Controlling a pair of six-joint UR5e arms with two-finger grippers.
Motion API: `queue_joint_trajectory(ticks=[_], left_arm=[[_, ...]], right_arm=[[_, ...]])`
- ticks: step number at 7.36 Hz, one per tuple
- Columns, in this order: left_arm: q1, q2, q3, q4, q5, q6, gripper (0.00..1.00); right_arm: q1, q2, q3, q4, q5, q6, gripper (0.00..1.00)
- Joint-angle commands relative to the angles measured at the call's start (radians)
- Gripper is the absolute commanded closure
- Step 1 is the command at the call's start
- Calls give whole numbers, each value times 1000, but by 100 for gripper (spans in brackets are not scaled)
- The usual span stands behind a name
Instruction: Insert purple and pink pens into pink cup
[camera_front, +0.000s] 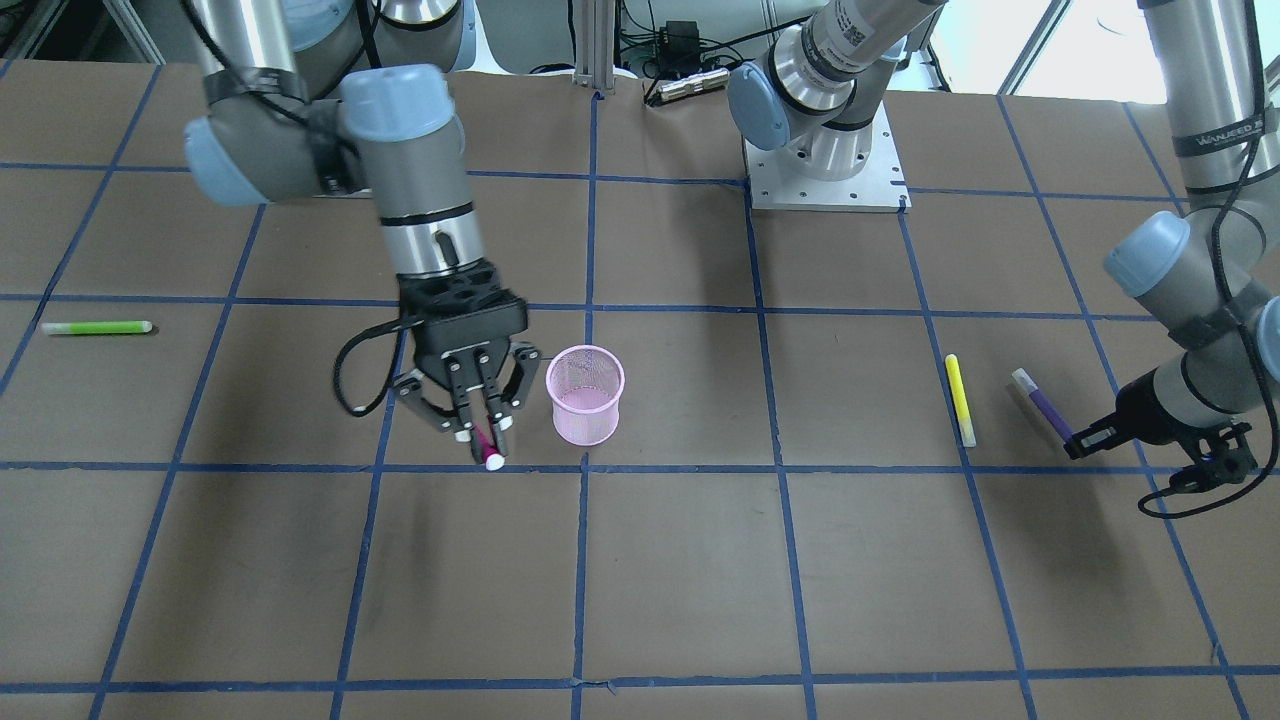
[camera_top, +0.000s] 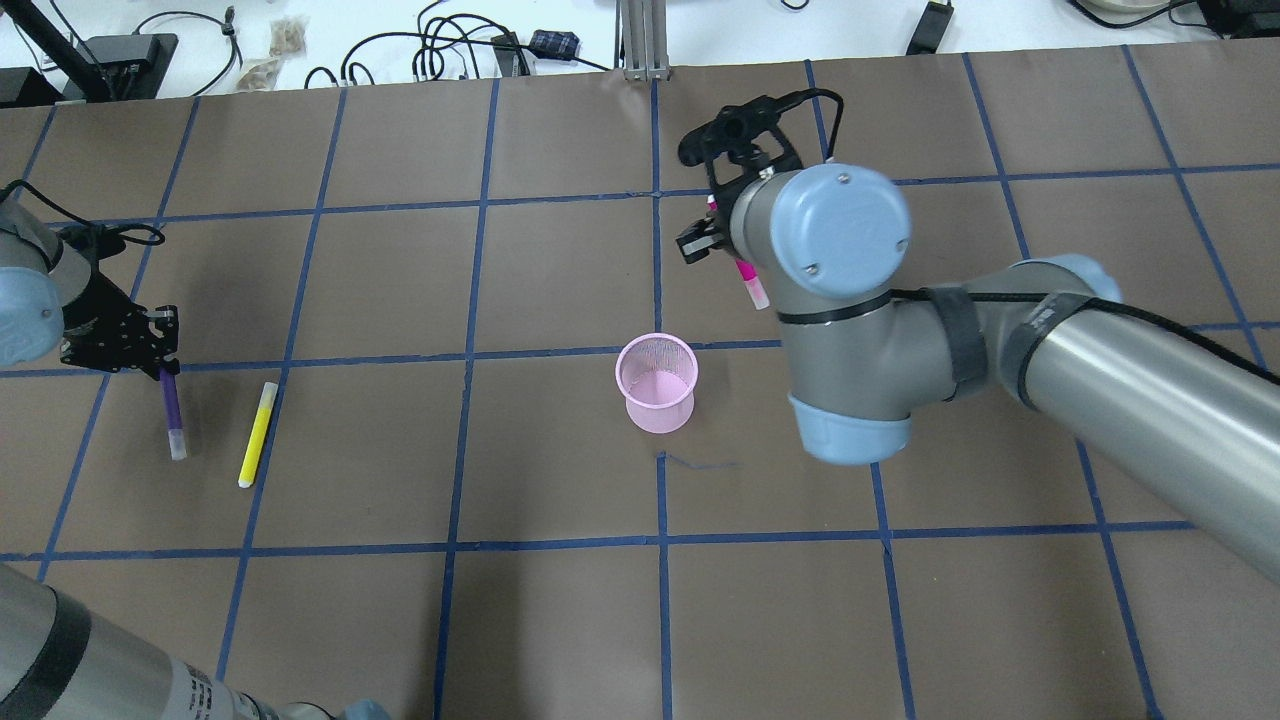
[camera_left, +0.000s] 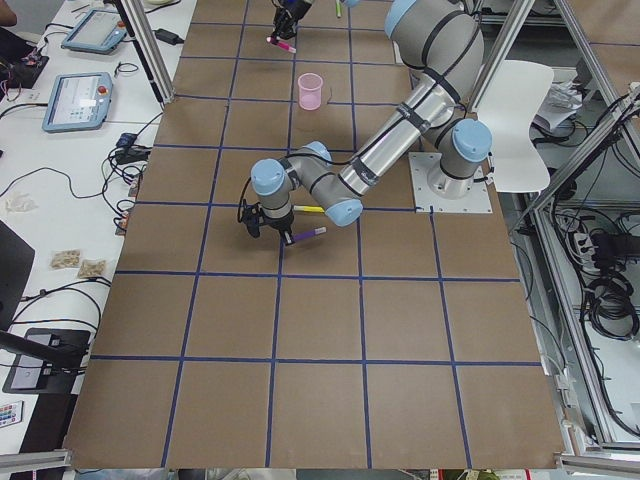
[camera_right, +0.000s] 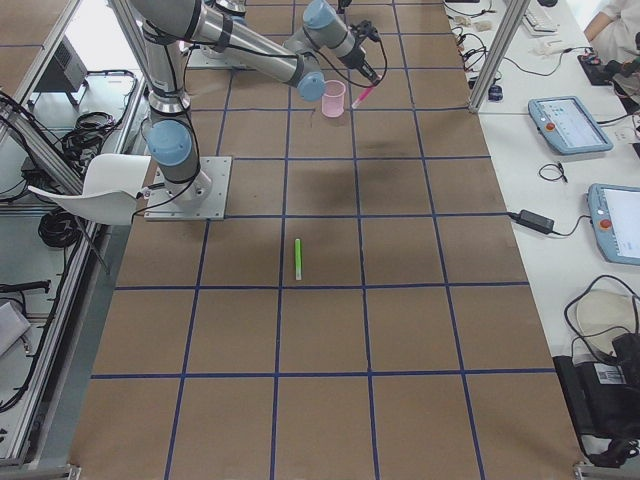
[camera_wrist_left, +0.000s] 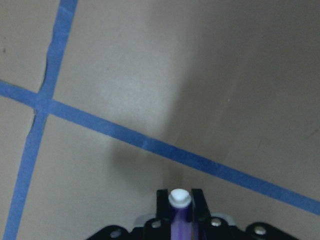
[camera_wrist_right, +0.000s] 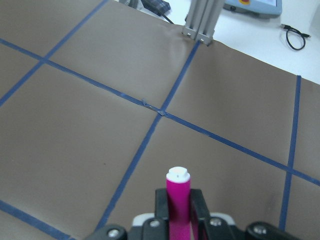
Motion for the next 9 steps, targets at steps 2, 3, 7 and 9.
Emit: queue_joint_trajectory(ticks=[2,3,7,9], left_arm=[[-93,68,100,-1,4,-6,100],[-149,85,120,7,9,-8,100],[-194,113,116,22,9,-48,100],[-205,111,116,25,6,-46,100]], right_arm=[[202,-1,7,-84,-231,146,99],[205,16,16,-123,-227,178,99],[213,37,104,-200,-219,279,99],[211,79,121,-227,-219,279,95]])
